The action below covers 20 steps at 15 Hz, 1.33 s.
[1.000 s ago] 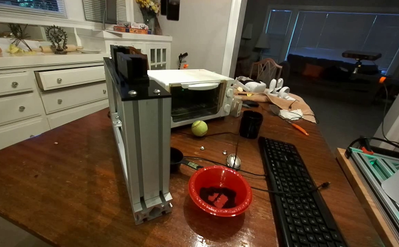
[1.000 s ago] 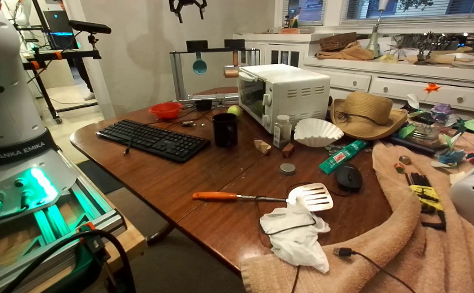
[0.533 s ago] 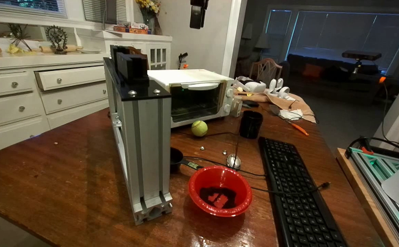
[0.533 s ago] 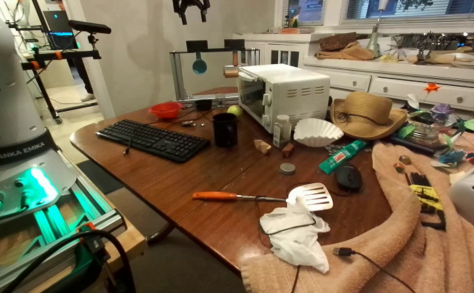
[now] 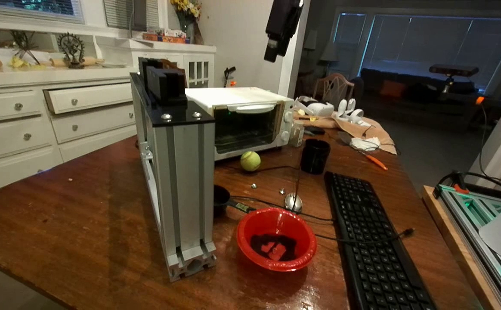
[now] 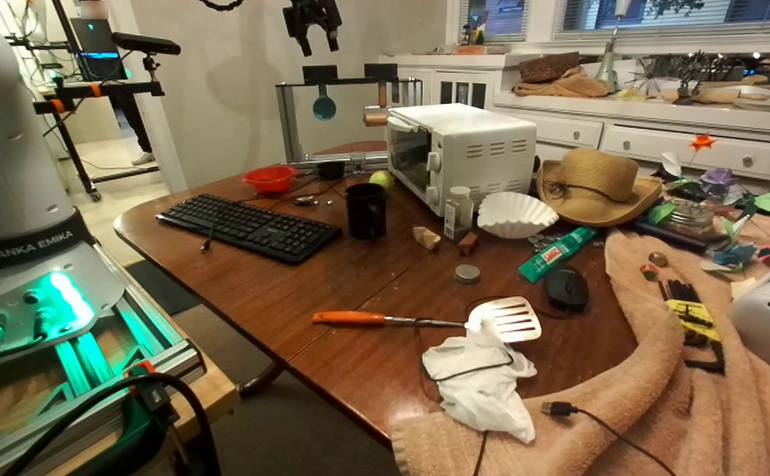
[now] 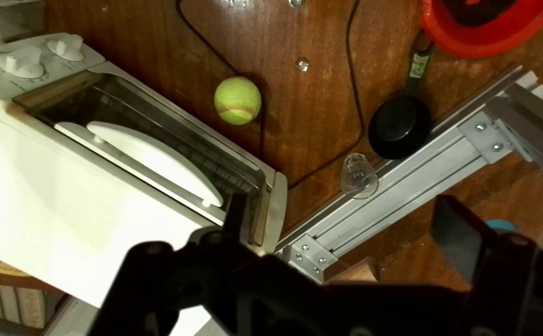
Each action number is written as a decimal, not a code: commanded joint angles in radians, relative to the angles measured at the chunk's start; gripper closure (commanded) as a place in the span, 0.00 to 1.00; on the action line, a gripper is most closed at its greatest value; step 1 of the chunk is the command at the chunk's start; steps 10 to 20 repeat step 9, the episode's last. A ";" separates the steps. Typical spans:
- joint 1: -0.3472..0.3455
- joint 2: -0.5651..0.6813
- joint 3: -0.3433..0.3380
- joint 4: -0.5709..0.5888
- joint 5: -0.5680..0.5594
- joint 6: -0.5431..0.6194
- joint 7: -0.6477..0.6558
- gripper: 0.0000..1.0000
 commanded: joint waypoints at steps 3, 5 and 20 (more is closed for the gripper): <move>-0.012 -0.015 0.007 -0.014 -0.001 0.006 -0.001 0.00; -0.010 -0.010 0.011 -0.007 -0.002 0.006 -0.001 0.00; -0.010 -0.009 0.011 -0.007 -0.002 0.006 -0.001 0.00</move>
